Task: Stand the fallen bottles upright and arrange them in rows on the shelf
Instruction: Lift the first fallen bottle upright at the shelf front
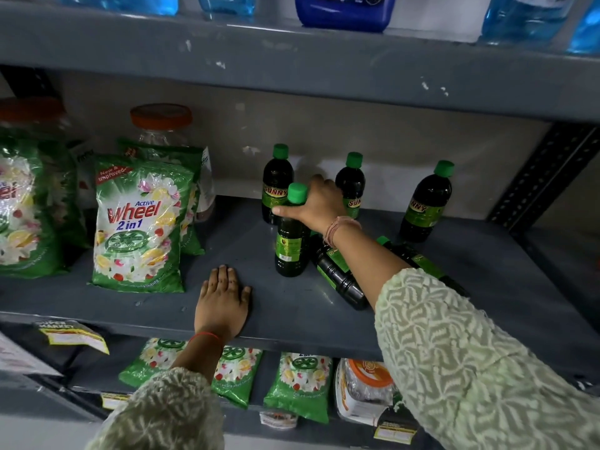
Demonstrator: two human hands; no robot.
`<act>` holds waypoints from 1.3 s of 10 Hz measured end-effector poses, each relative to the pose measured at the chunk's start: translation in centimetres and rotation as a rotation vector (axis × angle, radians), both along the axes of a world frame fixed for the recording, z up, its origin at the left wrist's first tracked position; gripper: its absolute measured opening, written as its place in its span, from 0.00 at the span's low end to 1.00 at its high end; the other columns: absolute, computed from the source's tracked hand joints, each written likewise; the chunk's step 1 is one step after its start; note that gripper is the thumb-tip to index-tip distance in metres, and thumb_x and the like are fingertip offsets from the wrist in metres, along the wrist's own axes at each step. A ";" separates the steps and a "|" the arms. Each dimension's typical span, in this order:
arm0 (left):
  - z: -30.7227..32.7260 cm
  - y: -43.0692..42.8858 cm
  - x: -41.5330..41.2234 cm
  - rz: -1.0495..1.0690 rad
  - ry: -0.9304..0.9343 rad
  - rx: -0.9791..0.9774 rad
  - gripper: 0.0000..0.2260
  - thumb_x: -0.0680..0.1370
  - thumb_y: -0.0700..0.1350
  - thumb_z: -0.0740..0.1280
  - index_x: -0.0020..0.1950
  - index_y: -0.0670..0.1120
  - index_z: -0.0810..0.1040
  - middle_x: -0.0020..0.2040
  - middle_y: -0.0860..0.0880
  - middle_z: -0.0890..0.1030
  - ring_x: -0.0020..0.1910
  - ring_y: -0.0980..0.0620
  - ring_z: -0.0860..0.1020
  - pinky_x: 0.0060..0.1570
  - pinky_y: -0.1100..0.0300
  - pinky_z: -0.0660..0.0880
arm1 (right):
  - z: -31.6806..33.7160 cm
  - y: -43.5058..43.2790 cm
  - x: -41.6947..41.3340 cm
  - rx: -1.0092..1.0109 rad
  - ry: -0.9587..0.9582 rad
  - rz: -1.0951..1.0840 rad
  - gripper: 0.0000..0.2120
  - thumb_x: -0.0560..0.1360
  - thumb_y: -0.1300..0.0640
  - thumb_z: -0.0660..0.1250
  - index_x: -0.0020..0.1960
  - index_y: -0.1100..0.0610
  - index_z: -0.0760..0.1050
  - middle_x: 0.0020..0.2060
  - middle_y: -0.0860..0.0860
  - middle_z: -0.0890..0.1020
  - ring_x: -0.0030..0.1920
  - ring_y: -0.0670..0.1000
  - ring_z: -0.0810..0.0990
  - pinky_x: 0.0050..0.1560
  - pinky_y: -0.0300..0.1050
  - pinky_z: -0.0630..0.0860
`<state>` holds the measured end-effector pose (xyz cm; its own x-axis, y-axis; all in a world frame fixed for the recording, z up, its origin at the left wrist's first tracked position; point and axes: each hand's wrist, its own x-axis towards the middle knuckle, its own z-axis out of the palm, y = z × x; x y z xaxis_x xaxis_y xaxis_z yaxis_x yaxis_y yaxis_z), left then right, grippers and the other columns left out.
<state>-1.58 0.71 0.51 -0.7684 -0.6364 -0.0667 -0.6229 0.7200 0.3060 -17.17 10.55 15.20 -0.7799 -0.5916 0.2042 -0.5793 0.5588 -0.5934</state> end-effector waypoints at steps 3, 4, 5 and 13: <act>-0.3 0.1 -0.2 -0.008 -0.018 -0.003 0.27 0.80 0.53 0.46 0.75 0.41 0.45 0.78 0.43 0.46 0.77 0.47 0.44 0.77 0.53 0.43 | -0.5 0.6 -0.3 -0.080 -0.155 0.074 0.35 0.63 0.47 0.75 0.63 0.58 0.64 0.58 0.56 0.74 0.60 0.56 0.72 0.59 0.48 0.70; -0.3 0.1 -0.2 -0.010 -0.016 -0.003 0.27 0.80 0.53 0.46 0.75 0.41 0.44 0.78 0.43 0.46 0.77 0.47 0.44 0.77 0.53 0.43 | -0.9 0.6 -0.4 -0.029 -0.072 0.063 0.35 0.62 0.47 0.76 0.60 0.61 0.67 0.60 0.60 0.73 0.61 0.59 0.71 0.58 0.48 0.70; -0.3 0.0 -0.2 -0.010 -0.010 -0.007 0.27 0.80 0.53 0.46 0.75 0.40 0.45 0.78 0.43 0.46 0.77 0.47 0.44 0.77 0.53 0.43 | -0.9 0.8 -0.9 -0.057 -0.120 0.098 0.27 0.63 0.56 0.76 0.57 0.62 0.71 0.57 0.60 0.78 0.56 0.58 0.77 0.55 0.45 0.72; -0.7 -0.5 -0.3 -0.062 0.003 -0.018 0.27 0.80 0.51 0.47 0.75 0.40 0.46 0.78 0.43 0.48 0.77 0.47 0.46 0.77 0.52 0.44 | -3.5 6.0 6.2 -0.242 -0.387 0.164 0.25 0.65 0.61 0.74 0.61 0.57 0.74 0.57 0.56 0.81 0.58 0.53 0.79 0.63 0.55 0.72</act>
